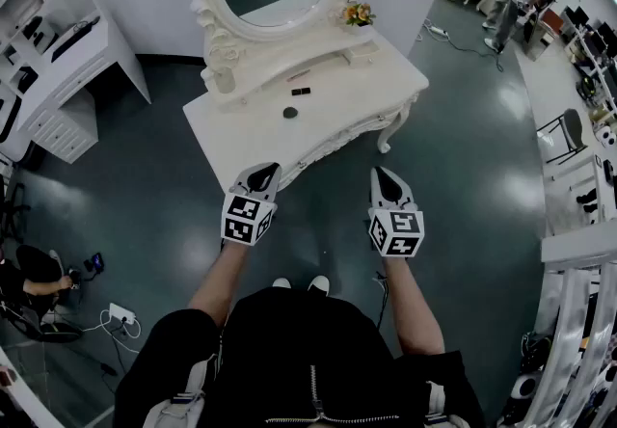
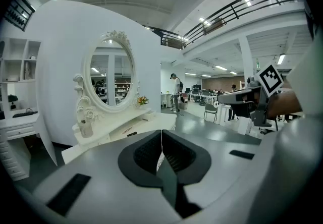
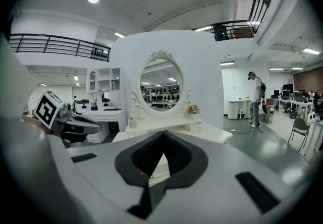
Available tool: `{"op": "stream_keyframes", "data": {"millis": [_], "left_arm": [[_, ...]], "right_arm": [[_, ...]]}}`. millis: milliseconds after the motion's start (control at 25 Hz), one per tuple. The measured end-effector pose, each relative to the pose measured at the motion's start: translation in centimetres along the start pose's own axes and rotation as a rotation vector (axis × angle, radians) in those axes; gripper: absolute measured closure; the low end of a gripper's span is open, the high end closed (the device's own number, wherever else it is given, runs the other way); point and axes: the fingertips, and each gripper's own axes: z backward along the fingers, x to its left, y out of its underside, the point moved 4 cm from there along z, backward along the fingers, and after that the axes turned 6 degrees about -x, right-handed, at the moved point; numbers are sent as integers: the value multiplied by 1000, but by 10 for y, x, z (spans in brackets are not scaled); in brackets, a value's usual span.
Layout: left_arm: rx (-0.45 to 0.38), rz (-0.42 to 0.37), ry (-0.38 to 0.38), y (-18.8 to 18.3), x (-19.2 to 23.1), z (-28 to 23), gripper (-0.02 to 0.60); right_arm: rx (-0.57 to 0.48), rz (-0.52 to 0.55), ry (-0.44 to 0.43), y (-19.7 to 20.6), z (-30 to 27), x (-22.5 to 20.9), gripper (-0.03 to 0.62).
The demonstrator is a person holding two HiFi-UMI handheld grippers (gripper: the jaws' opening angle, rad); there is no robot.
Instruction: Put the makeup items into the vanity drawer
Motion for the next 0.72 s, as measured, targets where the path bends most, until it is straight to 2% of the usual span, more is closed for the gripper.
{"op": "stream_keyframes", "data": {"millis": [240,480,720], "left_arm": [[-15,9,1,0,-7,-1,558],[-26,18,-14,0,-12,-4,560],[-10,28,-31,3,-25,-13,558]], "right_arm": [[-30,-13,-6,3,4,-8,589],[-28,-47,-64,10,8,-11,589],[-40,-8,-87,14,11,-24,588]]}}
